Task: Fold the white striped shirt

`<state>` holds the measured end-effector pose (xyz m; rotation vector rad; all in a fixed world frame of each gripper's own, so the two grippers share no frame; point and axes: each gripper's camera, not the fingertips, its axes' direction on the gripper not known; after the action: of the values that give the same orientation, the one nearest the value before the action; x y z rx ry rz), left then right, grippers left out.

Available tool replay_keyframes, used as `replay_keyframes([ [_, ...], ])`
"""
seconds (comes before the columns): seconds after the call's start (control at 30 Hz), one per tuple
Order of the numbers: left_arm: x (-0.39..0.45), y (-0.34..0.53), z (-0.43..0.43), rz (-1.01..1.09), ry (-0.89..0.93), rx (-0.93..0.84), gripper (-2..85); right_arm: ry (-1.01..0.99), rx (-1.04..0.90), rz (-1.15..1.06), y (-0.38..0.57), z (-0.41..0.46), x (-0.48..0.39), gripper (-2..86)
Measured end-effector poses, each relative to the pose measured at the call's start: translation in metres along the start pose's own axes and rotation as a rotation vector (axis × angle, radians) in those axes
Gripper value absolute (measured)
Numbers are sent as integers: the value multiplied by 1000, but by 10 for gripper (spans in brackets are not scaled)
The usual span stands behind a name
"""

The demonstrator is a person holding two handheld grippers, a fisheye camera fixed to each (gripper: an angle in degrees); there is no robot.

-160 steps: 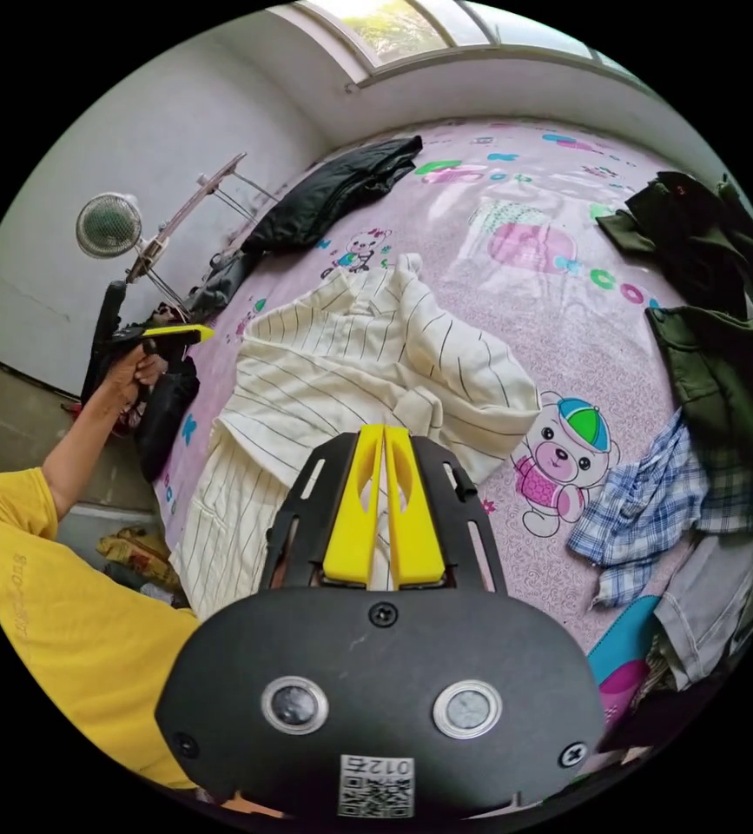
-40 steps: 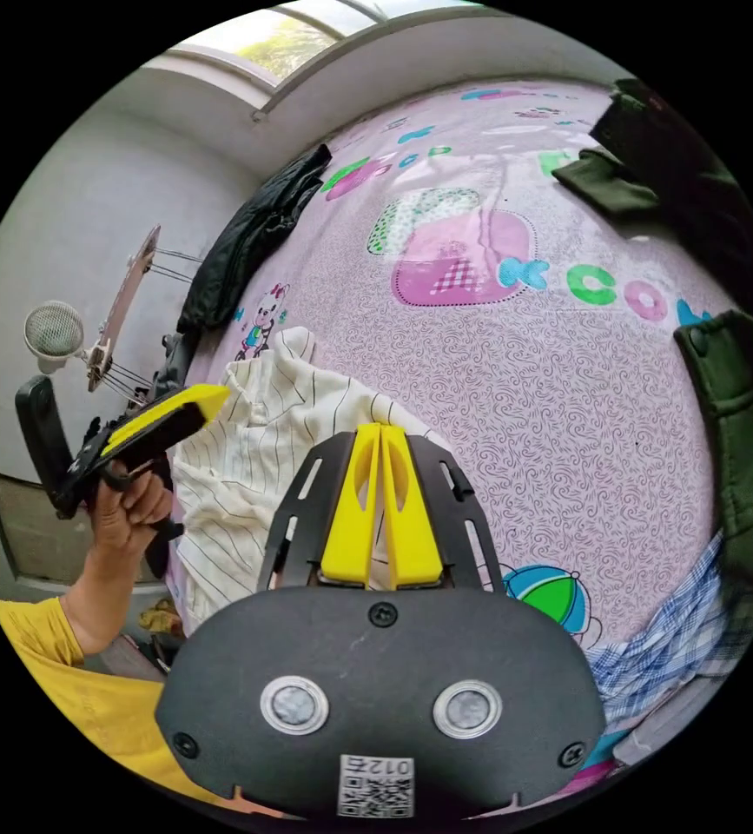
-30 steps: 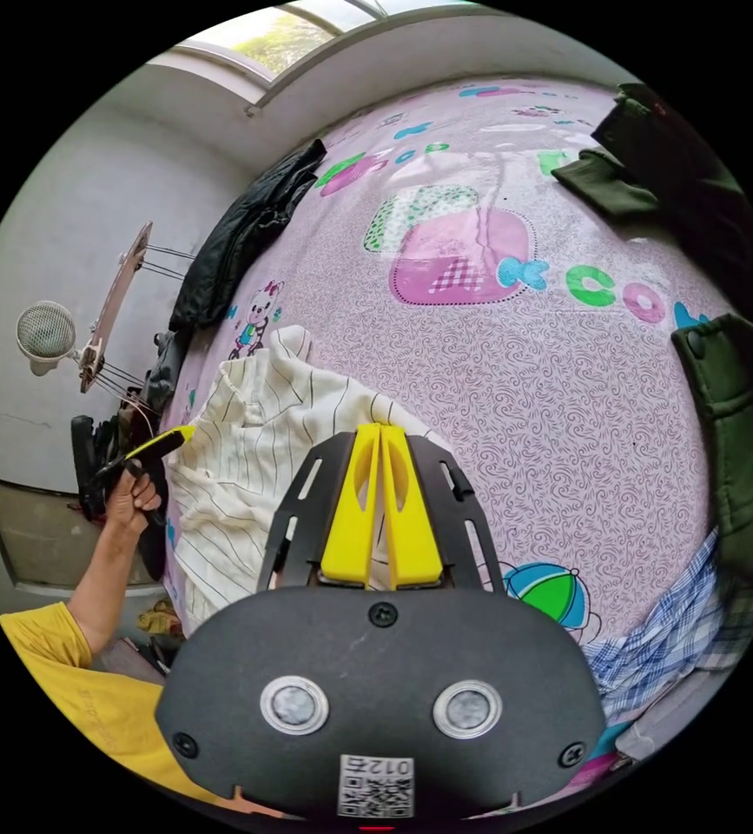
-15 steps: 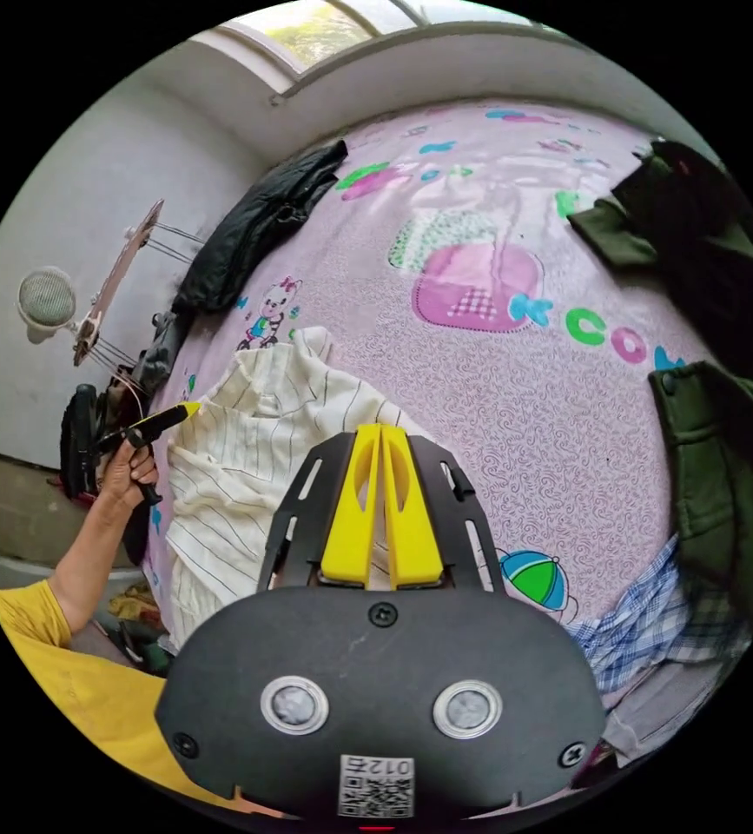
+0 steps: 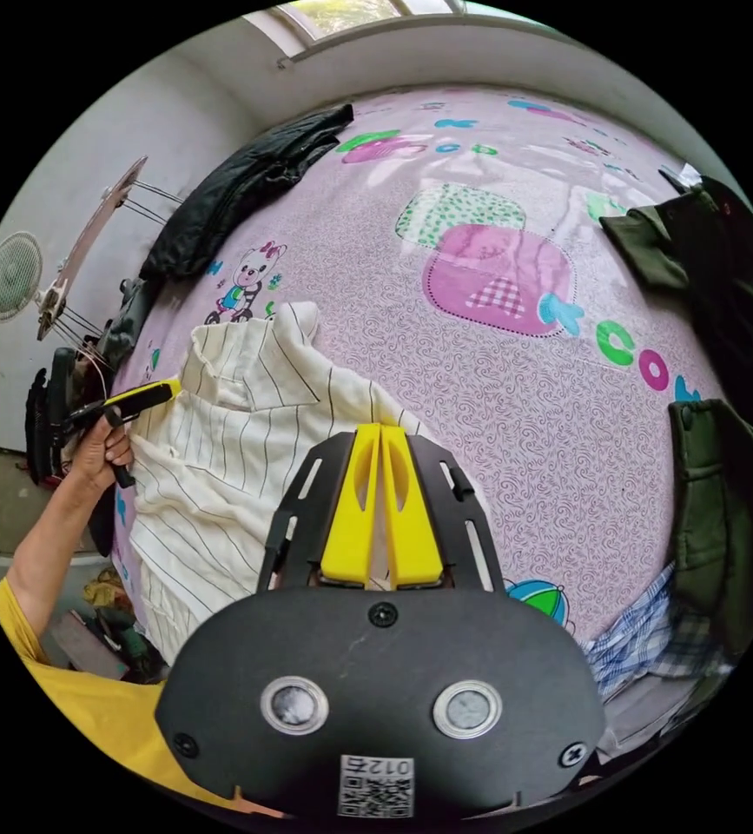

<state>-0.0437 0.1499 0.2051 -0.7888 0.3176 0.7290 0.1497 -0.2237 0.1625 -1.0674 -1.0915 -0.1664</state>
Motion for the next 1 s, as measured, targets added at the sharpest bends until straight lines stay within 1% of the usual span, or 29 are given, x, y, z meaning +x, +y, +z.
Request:
replay_keyframes([
  [0.03,-4,3,2,-3,11,-4,1,9,14,3,3,-1,-7,1],
  [0.1,-16,25,-8,21,66,93,3,17,94,-13,12,-10,-18,1],
  [0.17,-24,49,-21,66,107,148,4,28,169,-88,34,-25,-41,3],
  [0.23,-33,80,-29,119,110,142,4,-35,193,-163,57,-31,-60,4],
  [0.27,-41,106,-31,135,75,125,4,-99,185,-205,75,-31,-74,5],
  [0.33,-57,150,-30,116,21,96,4,-168,152,-251,102,-23,-98,6],
  [0.4,-80,215,-21,56,-4,64,6,-222,110,-280,127,-9,-125,7],
  [0.43,-86,232,-17,30,-1,49,6,-269,81,-297,141,3,-144,7],
  [0.5,-105,295,4,-66,39,-33,9,-340,25,-313,158,22,-175,7],
  [0.57,-113,340,19,-98,28,-81,14,-411,-39,-344,175,47,-217,7],
  [0.67,-122,405,41,-155,23,-139,28,-429,-104,-403,193,72,-268,7],
  [0.77,-130,461,58,-196,19,-149,43,-430,-158,-464,205,91,-306,7],
  [0.93,-135,525,91,-181,-27,-169,58,-284,-158,-551,200,109,-347,7],
  [1.0,-136,546,112,-165,-100,-180,51,-222,-154,-555,190,116,-359,8],
])
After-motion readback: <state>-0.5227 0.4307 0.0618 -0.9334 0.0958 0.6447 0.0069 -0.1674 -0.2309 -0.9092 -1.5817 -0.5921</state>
